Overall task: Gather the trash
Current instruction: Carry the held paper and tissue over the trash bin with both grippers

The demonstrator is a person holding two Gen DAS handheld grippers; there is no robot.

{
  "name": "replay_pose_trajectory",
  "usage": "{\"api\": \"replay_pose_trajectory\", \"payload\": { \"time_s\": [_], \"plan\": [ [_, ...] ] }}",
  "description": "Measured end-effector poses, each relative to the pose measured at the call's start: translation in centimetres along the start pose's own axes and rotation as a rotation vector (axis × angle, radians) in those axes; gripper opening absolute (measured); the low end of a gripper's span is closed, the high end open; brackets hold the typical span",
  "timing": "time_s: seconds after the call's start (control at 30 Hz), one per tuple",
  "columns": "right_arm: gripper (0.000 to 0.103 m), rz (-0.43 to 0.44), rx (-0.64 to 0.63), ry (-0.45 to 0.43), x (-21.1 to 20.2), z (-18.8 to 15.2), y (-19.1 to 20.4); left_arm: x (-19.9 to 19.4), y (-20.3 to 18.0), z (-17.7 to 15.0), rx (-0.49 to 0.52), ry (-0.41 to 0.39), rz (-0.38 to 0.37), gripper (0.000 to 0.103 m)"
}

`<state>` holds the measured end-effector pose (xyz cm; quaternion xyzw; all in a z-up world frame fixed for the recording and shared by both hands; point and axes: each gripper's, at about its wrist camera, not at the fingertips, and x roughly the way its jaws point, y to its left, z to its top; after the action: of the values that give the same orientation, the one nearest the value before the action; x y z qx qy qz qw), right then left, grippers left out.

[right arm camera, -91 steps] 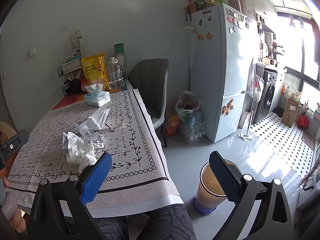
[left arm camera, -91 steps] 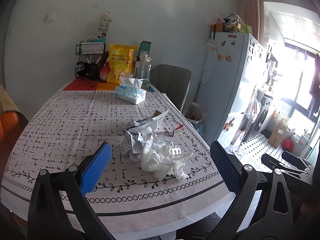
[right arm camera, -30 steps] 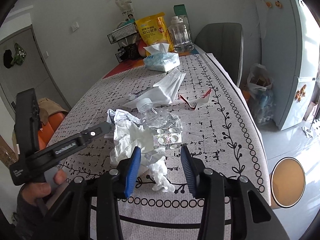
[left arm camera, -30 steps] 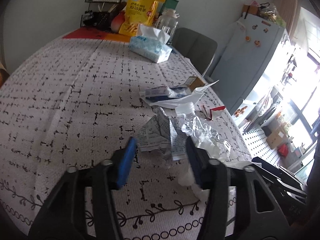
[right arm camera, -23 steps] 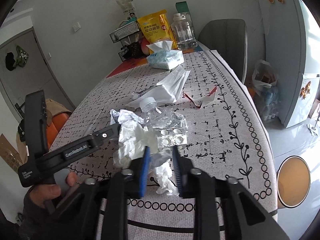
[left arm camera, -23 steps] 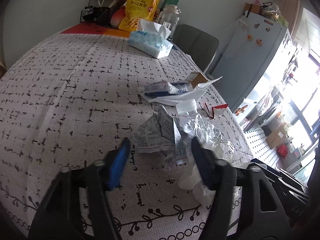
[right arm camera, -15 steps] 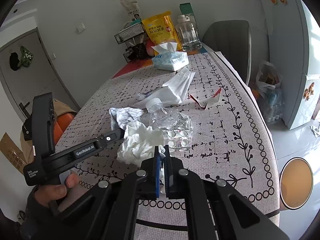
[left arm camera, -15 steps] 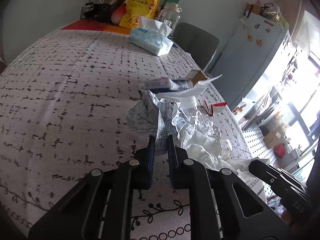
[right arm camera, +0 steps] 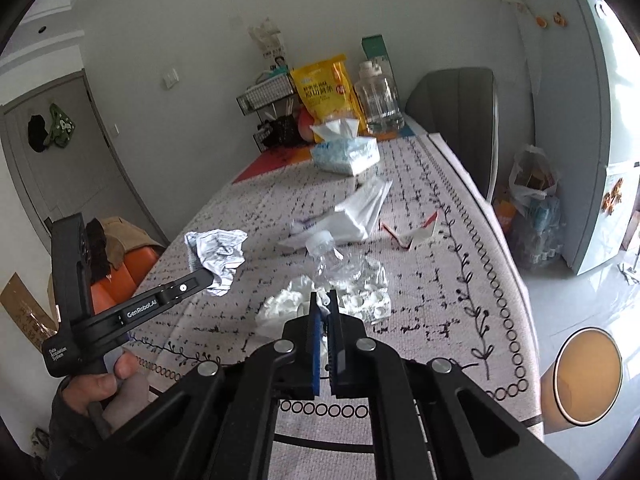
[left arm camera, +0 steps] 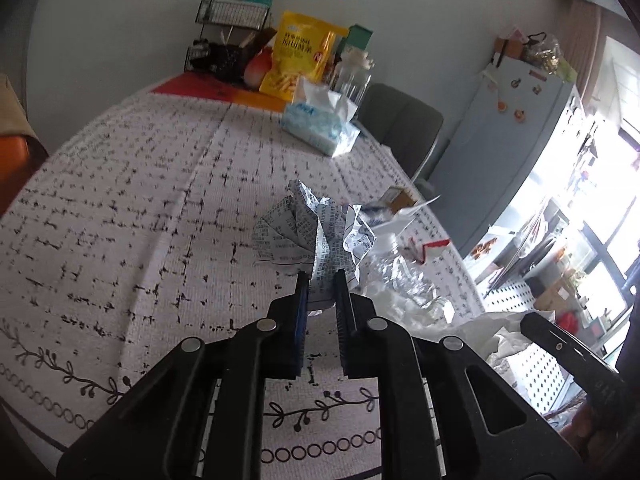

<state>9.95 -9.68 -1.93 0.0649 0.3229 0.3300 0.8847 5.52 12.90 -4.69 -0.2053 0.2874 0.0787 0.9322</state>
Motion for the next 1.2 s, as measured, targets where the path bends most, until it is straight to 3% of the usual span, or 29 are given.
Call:
{"api": "replay_pose_trajectory", "payload": {
  "time_s": [0.23, 0.5, 0.9, 1.2],
  "plan": [
    [0.004, -0.033, 0.022, -0.051, -2.2, 0.3, -1.4, -1.3, -3.1, 0.3, 0.056, -0.036, -0.043, 0.013],
    [0.004, -0.112, 0.077, -0.101, -5.2, 0.2, -5.6, 0.8, -9.1, -0.2, 0.142, 0.010, -0.109, 0.013],
    [0.004, -0.247, 0.239, -0.164, -8.9, -1.2, -15.9, 6.3, -20.4, -2.8, 0.275, 0.114, -0.208, 0.013],
    [0.004, -0.374, 0.394, -0.180, -11.3, -4.2, -25.3, 11.1, -29.2, -6.0, 0.349, 0.196, -0.271, 0.013]
  ]
}}
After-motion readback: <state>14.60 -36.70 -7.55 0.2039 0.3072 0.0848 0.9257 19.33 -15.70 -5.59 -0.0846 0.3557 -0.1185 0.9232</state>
